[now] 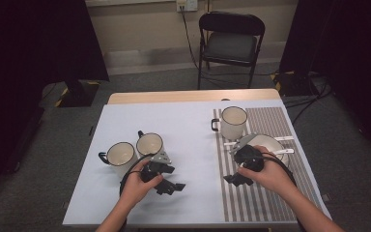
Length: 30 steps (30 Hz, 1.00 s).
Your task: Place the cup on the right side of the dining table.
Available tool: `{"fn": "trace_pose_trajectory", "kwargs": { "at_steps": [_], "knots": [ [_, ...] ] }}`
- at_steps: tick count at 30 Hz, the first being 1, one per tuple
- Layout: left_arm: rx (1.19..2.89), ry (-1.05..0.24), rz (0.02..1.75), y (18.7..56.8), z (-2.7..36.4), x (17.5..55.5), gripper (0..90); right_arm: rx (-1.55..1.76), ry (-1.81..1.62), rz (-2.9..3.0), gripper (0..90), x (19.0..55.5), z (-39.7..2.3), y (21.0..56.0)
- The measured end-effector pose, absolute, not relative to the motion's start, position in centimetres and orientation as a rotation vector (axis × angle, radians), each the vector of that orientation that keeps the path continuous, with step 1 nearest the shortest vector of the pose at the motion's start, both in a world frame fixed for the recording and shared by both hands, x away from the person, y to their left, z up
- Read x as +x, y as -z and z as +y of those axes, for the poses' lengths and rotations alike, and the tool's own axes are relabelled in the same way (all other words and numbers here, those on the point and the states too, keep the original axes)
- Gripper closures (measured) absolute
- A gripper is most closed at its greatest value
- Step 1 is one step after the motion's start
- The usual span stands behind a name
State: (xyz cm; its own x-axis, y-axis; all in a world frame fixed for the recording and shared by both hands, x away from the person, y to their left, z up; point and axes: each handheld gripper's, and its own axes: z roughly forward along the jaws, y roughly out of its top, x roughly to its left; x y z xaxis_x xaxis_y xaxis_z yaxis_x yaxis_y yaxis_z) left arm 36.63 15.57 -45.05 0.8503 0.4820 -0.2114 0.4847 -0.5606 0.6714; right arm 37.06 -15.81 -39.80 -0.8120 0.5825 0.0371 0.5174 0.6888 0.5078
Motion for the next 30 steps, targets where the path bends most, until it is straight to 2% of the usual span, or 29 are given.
{"fn": "trace_pose_trajectory", "kwargs": {
  "at_steps": [30],
  "knots": [
    [2.262, 0.016, 0.689, 45.5, 17.1, 35.6, 18.0, 0.903, -0.775, 2.795, 16.1, 35.5, -16.3, 41.2]
  ]
}}
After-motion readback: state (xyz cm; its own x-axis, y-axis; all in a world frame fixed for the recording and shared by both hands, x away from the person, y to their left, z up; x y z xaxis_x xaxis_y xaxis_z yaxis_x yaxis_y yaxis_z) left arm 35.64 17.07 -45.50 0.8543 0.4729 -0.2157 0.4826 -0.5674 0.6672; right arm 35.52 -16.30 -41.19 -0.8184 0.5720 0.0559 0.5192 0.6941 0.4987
